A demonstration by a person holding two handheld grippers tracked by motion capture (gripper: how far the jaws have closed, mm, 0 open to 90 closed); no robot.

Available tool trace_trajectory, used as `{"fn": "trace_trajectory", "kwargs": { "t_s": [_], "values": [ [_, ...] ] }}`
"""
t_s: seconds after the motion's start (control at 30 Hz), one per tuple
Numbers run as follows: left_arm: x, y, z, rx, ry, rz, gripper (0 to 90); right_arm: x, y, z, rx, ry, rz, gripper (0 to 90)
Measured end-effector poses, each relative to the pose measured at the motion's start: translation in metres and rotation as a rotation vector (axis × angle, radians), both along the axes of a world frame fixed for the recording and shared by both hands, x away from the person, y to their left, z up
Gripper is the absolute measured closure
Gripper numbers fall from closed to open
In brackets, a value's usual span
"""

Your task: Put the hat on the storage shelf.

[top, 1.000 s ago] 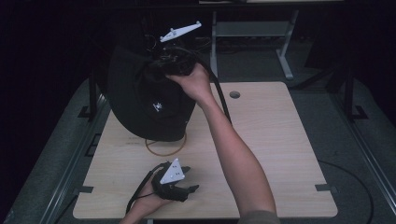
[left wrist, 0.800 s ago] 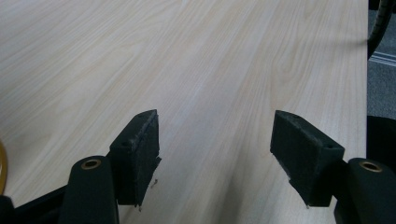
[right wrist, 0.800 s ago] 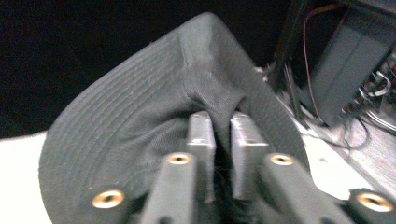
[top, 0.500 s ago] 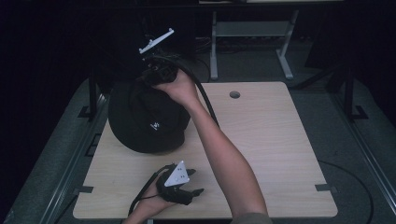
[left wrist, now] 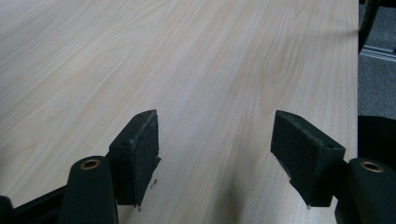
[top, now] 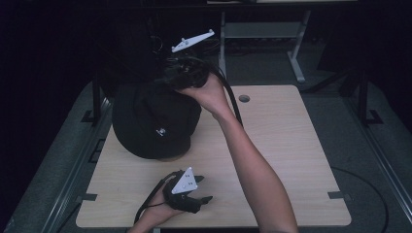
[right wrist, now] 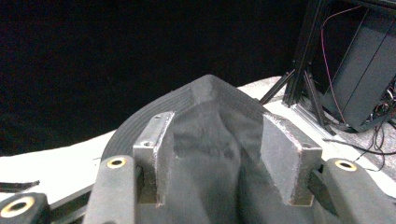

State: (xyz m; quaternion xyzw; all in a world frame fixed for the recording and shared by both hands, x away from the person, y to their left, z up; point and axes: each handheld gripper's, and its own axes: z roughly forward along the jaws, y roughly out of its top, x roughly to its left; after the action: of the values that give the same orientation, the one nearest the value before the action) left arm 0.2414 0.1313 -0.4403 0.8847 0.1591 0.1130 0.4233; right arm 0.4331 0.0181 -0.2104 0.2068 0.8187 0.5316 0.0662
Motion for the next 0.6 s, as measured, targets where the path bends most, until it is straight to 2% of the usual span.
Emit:
{"fn": "trace_trajectory", "kwargs": {
  "t_s": [0.2, 0.27, 0.3, 0.37, 0.6],
  "values": [
    [0.002, 0.001, -0.001, 0.002, 0.007, 0.009, 31.6, -0.006, -0.025, -0.005, 0.025, 0.011, -0.025, 38.6],
    [0.002, 0.001, -0.001, -0.001, 0.01, 0.017, 31.3, -0.01, -0.04, -0.007, 0.027, 0.004, -0.035, 37.9],
    [0.002, 0.001, -0.001, -0.001, 0.01, 0.017, 31.0, -0.01, -0.04, -0.007, 0.027, 0.004, -0.035, 37.9],
    [0.003, 0.002, -0.002, 0.0, 0.009, 0.017, 31.0, -0.013, -0.055, -0.011, 0.044, 0.003, -0.05, 35.8],
    [0.004, 0.004, -0.002, 0.003, 0.009, 0.024, 30.7, -0.02, -0.076, -0.019, 0.05, 0.013, -0.076, 35.1]
  ]
}}
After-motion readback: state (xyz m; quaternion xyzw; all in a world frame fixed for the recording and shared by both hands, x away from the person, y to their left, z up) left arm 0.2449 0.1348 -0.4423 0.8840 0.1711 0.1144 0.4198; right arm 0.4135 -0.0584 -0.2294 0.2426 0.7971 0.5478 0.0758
